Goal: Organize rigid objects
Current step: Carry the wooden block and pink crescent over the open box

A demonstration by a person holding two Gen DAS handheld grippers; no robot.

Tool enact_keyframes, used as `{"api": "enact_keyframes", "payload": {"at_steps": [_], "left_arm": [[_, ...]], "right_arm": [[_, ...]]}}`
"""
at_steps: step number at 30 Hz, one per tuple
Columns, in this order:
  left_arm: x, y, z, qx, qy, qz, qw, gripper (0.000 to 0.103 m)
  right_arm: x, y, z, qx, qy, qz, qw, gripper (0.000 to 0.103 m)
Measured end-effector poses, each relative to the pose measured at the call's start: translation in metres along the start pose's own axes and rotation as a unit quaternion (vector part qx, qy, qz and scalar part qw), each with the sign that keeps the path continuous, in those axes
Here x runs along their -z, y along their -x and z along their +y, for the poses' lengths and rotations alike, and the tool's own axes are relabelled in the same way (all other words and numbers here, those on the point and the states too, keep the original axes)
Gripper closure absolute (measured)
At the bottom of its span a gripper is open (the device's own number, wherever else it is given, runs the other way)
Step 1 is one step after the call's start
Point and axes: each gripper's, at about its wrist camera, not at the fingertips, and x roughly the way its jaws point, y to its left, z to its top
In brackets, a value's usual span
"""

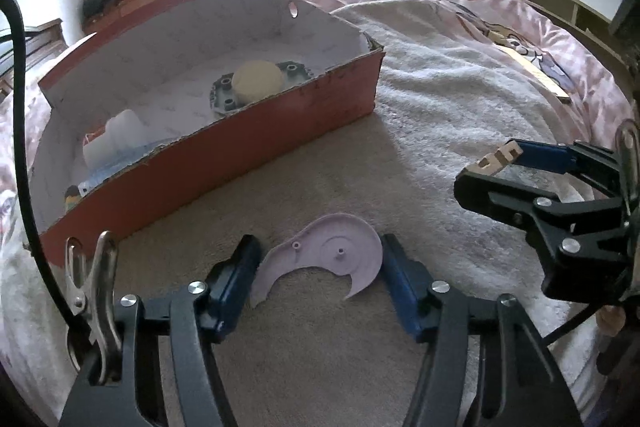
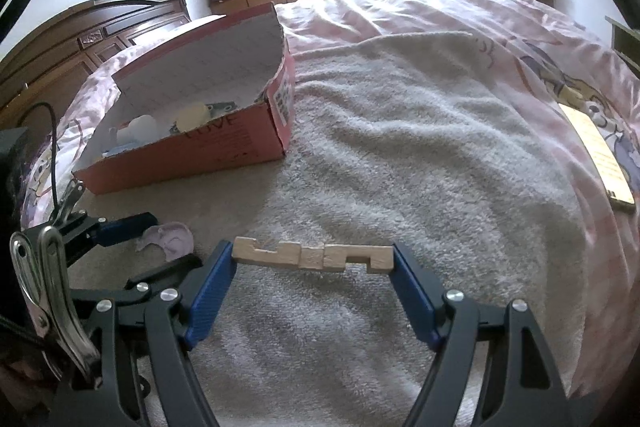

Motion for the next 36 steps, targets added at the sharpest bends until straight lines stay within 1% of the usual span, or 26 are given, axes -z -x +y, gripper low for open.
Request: {"api": "enact_keyframes", "payload": {"at_steps": [4, 9, 13, 19, 26, 36], "left_arm": [[0.002, 0.003, 0.002, 0.001, 0.004, 0.000, 1.0000, 0.041], [0.005, 0.009, 0.012, 0.001, 0.026, 0.001, 0.9997, 0.041], [0.008, 0.018, 0.021, 0.000, 0.042, -0.005, 0.9991, 0.041], [0.009, 0.037, 0.040, 0.004, 0.076, -0.025, 0.9968, 0.041], [0.004, 0.055, 0.062, -0.003, 0.101, -0.048, 0.9937, 0.041], [-0.011, 0.070, 0.086, -0.018, 0.112, -0.077, 0.9905, 0.041]], "right_arm": [[0.000, 0.002, 0.001, -0.001, 0.001, 0.000, 1.000, 0.022], [0.000, 0.003, 0.005, -0.004, 0.002, 0.001, 1.000, 0.022], [-0.001, 0.004, 0.011, -0.006, 0.007, 0.003, 1.000, 0.022], [-0.003, 0.006, 0.021, -0.014, 0.012, 0.005, 1.000, 0.022], [-0.009, 0.009, 0.037, -0.022, 0.023, 0.007, 0.999, 0.022], [-0.029, 0.008, 0.054, -0.028, 0.032, -0.002, 0.999, 0.022]]}}
